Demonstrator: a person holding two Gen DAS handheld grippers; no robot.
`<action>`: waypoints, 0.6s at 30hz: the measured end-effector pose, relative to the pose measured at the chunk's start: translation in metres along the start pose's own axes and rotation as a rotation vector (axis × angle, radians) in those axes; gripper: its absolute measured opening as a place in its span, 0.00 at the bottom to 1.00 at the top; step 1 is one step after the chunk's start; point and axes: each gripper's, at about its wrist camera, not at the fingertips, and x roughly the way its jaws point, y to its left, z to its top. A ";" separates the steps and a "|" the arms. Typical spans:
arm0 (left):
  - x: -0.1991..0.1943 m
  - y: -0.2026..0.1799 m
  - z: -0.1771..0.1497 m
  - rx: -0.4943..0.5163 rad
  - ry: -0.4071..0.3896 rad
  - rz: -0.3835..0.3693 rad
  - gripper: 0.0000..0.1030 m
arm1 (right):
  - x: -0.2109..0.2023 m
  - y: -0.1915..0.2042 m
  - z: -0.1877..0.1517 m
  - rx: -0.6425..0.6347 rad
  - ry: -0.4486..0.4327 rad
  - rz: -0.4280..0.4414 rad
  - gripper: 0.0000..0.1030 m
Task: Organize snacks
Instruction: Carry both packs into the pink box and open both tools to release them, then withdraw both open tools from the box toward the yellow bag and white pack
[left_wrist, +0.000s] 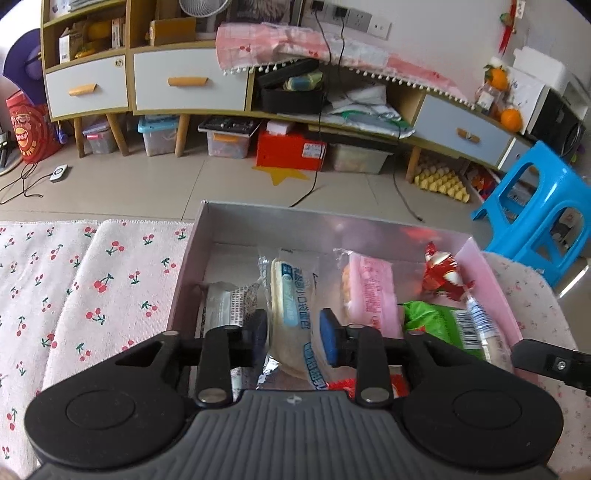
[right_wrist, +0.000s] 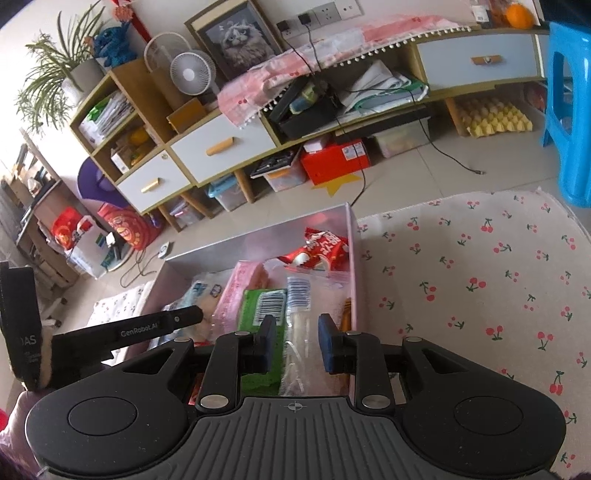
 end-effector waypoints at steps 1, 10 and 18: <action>-0.003 -0.002 0.000 -0.001 -0.001 -0.003 0.34 | -0.002 0.002 0.000 -0.006 -0.003 0.000 0.30; -0.035 -0.021 -0.003 0.058 -0.031 0.003 0.61 | -0.027 0.028 -0.007 -0.062 -0.016 -0.018 0.68; -0.064 -0.020 -0.015 0.041 -0.042 0.009 0.73 | -0.061 0.040 -0.011 -0.064 -0.030 -0.049 0.82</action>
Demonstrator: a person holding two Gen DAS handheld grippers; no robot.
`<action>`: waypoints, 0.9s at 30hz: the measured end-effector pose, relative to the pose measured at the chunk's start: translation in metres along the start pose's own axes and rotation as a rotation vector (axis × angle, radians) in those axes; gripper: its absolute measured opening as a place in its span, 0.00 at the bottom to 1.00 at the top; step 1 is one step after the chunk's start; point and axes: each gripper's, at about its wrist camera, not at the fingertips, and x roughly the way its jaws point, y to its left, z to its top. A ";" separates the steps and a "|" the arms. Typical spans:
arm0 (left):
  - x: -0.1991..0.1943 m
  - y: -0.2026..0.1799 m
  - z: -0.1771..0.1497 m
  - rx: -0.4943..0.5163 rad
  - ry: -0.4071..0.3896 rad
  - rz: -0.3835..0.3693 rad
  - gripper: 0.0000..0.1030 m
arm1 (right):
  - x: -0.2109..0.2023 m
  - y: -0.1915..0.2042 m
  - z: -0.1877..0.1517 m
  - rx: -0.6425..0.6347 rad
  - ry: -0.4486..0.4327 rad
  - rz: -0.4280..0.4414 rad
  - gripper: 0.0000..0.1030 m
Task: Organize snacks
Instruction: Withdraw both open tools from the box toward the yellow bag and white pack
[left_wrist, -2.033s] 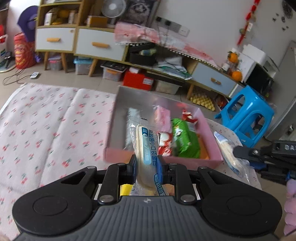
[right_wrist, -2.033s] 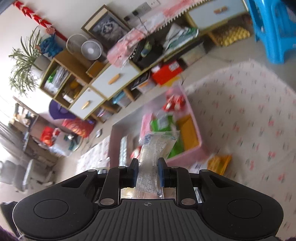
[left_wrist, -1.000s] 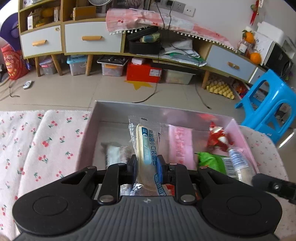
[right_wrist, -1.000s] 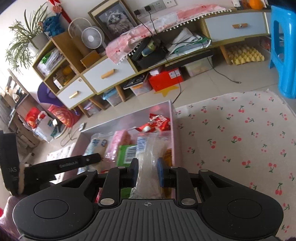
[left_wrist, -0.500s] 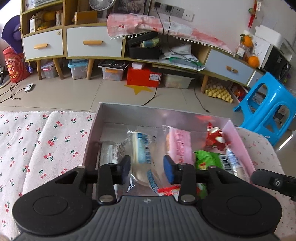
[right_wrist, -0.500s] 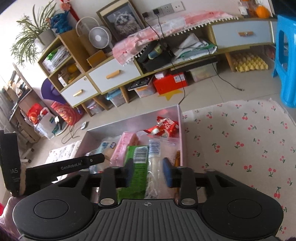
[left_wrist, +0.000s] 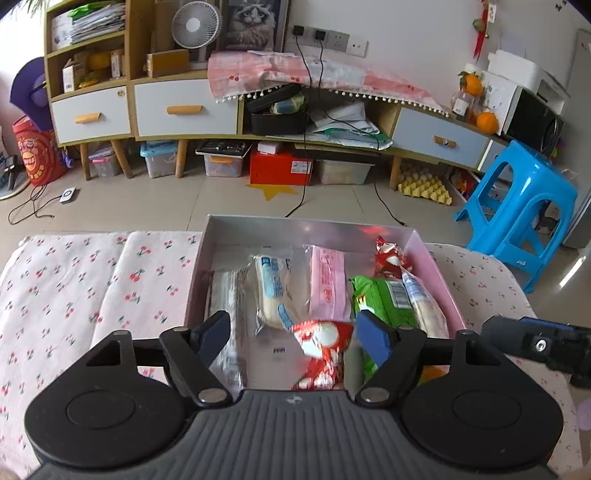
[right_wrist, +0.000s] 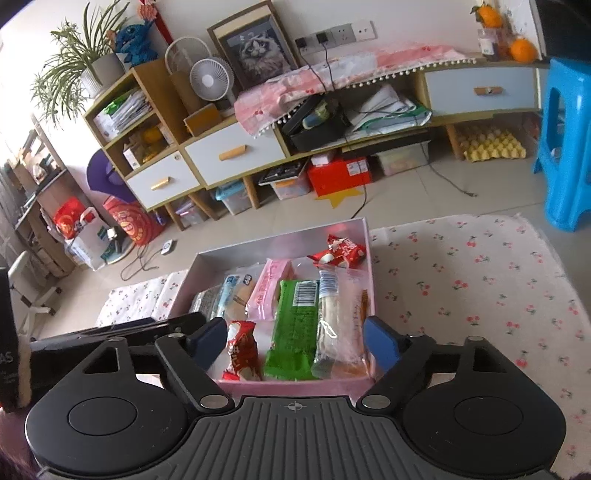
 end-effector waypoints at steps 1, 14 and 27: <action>-0.003 0.000 -0.002 -0.004 0.001 0.000 0.75 | -0.004 0.001 -0.001 -0.003 -0.001 -0.005 0.84; -0.040 0.002 -0.037 0.013 0.029 0.036 0.96 | -0.035 0.012 -0.035 -0.081 0.007 -0.074 0.92; -0.046 0.021 -0.078 -0.054 0.057 0.047 0.99 | -0.028 0.006 -0.078 -0.162 0.069 -0.129 0.96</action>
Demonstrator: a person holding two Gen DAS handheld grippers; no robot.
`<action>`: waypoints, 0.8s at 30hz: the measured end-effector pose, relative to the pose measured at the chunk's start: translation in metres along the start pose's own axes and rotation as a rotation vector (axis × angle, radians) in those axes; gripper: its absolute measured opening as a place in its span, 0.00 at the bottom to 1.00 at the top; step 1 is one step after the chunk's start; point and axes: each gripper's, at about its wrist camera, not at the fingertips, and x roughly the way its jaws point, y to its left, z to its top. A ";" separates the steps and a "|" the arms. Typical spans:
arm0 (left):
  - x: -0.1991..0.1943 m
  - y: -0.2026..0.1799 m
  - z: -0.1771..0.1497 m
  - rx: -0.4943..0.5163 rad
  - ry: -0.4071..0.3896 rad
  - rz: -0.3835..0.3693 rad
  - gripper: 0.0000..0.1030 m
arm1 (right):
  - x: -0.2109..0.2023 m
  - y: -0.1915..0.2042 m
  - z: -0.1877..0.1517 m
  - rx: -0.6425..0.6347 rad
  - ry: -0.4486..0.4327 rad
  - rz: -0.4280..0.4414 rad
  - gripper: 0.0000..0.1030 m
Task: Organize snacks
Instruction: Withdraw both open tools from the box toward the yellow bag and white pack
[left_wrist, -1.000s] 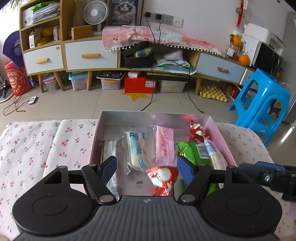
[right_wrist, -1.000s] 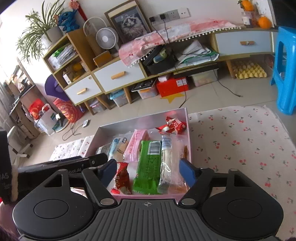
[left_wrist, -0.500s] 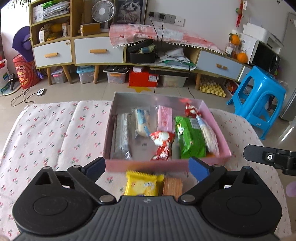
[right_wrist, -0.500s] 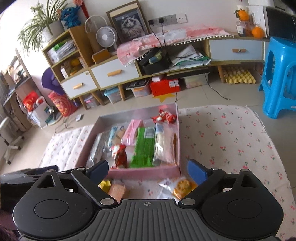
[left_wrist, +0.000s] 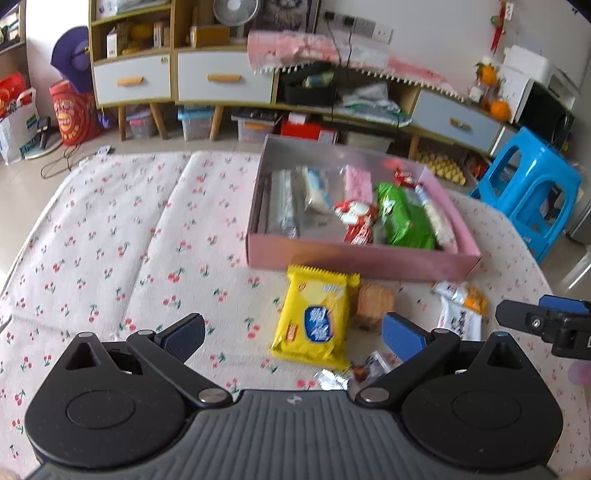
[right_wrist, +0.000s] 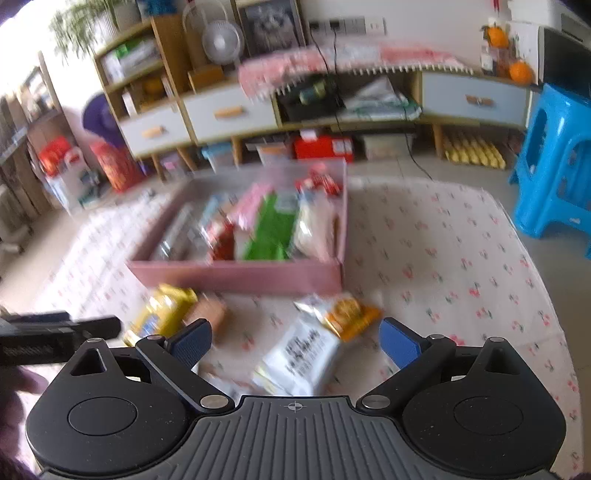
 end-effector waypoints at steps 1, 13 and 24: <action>0.000 0.001 0.000 0.003 0.001 -0.007 0.99 | 0.002 -0.001 -0.001 0.002 0.011 -0.010 0.96; 0.023 0.003 -0.012 0.060 -0.009 -0.041 0.98 | 0.034 -0.013 -0.005 0.103 0.098 -0.057 0.96; 0.039 -0.003 -0.012 0.111 0.008 -0.067 0.76 | 0.071 0.001 -0.016 0.107 0.158 -0.105 0.96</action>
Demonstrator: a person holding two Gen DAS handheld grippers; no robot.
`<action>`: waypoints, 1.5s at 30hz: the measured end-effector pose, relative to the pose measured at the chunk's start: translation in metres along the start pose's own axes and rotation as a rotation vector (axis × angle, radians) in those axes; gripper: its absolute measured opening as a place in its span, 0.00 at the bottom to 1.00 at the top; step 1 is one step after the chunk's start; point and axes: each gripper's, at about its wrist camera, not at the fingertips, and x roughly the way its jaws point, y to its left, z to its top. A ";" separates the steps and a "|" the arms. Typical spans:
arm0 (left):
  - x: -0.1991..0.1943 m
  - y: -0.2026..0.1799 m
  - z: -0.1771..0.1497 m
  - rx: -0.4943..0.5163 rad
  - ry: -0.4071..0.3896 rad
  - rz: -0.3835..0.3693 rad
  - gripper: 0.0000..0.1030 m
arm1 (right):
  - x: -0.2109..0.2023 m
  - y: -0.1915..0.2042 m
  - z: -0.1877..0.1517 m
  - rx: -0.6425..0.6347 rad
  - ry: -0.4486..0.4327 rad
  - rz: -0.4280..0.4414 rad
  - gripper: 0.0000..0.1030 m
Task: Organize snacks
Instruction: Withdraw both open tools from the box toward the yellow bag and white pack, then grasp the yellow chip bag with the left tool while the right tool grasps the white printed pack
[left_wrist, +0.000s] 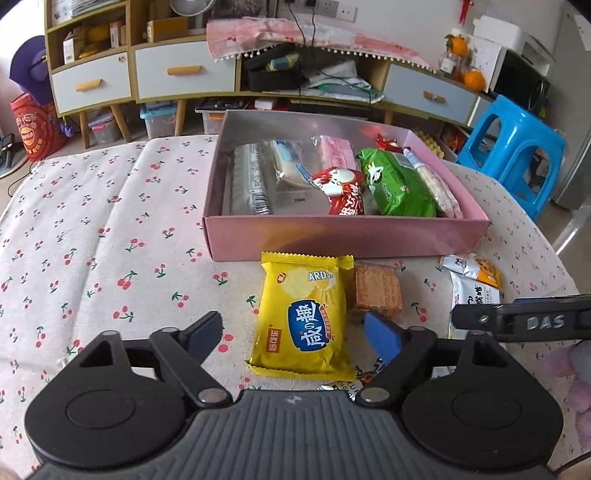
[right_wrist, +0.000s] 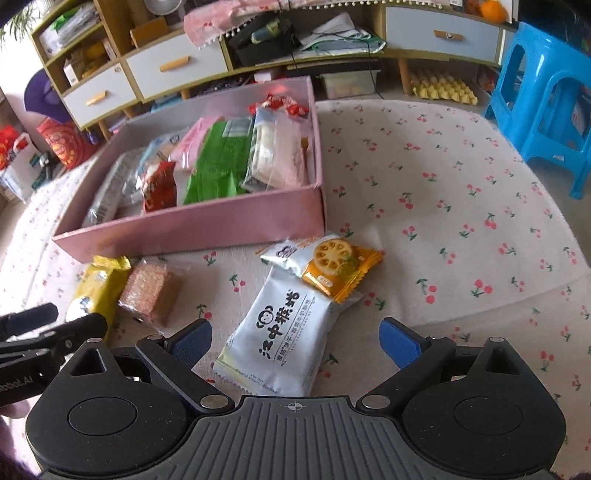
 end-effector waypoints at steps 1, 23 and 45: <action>0.000 0.000 0.000 0.005 0.002 0.002 0.71 | 0.003 0.002 -0.001 -0.008 0.003 -0.007 0.96; -0.016 0.023 -0.014 0.041 0.077 0.056 0.57 | -0.007 -0.029 -0.014 -0.159 0.010 -0.038 0.96; -0.014 0.023 -0.010 0.016 0.053 0.036 0.49 | -0.005 -0.013 -0.012 -0.190 -0.028 -0.014 0.85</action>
